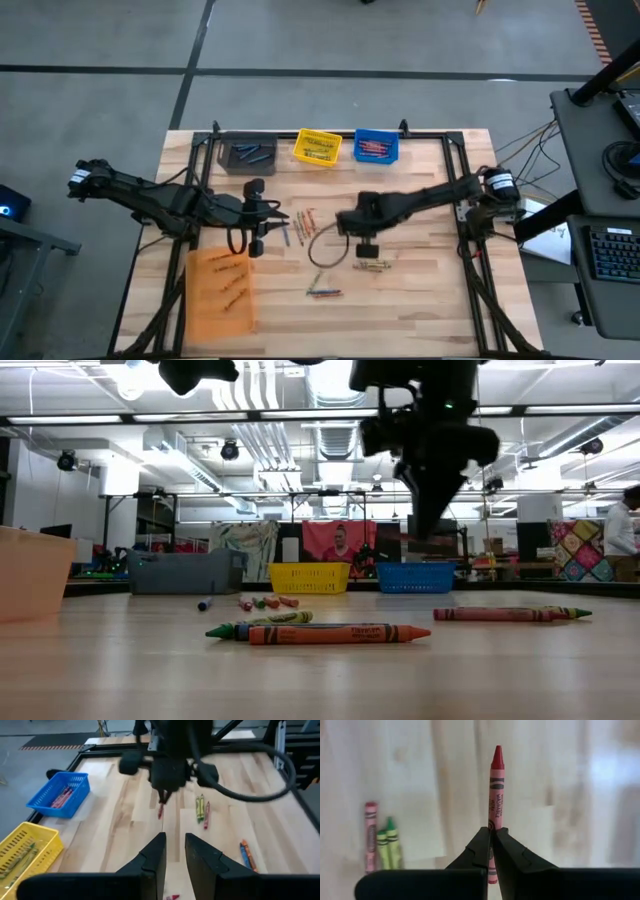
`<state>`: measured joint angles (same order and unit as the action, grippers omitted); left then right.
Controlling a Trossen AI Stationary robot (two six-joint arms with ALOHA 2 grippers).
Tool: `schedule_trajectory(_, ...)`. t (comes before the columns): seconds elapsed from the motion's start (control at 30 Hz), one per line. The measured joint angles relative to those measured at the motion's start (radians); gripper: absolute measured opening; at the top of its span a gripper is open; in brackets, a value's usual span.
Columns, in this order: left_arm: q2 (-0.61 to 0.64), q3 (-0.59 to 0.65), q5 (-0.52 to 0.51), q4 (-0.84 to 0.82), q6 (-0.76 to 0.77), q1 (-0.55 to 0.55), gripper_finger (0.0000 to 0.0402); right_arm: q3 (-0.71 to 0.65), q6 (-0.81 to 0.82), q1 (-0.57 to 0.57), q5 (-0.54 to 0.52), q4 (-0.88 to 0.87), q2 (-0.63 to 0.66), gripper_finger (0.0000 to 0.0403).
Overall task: Sort crayons
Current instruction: Put the red crayon into the blue bin
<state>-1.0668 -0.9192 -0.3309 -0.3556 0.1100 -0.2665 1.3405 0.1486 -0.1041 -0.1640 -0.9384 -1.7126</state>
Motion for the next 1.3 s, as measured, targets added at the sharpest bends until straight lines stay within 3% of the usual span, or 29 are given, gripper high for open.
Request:
schedule_trajectory(0.37, 0.003, 0.0, -0.003, -0.03, -0.058, 0.002, 0.0054, 0.153, -0.33, 0.29, 0.006, -0.06, 0.001, 0.0009)
schedule_trajectory(0.77, 0.006, 0.0, -0.091, -0.03, -0.113, 0.048, 0.0054, 0.126, -0.683, 0.732, 0.016, 0.027, -0.004, 0.0009)
schedule_trajectory(0.93, 0.006, 0.0, -0.09, -0.03, -0.15, 0.104, 0.0054, 0.083, -0.771, 0.881, 0.161, 0.146, -0.005, 0.0009)
schedule_trajectory(1.07, 0.006, 0.0, -0.09, -0.03, -0.178, 0.156, 0.0054, 0.05, -0.797, 0.941, 0.199, 0.215, -0.005, 0.0009)
schedule_trajectory(1.3, 0.006, 0.0, -0.09, -0.03, -0.171, 0.195, 0.0054, 0.017, -0.804, 0.948, 0.218, 0.202, -0.005, 0.0009)
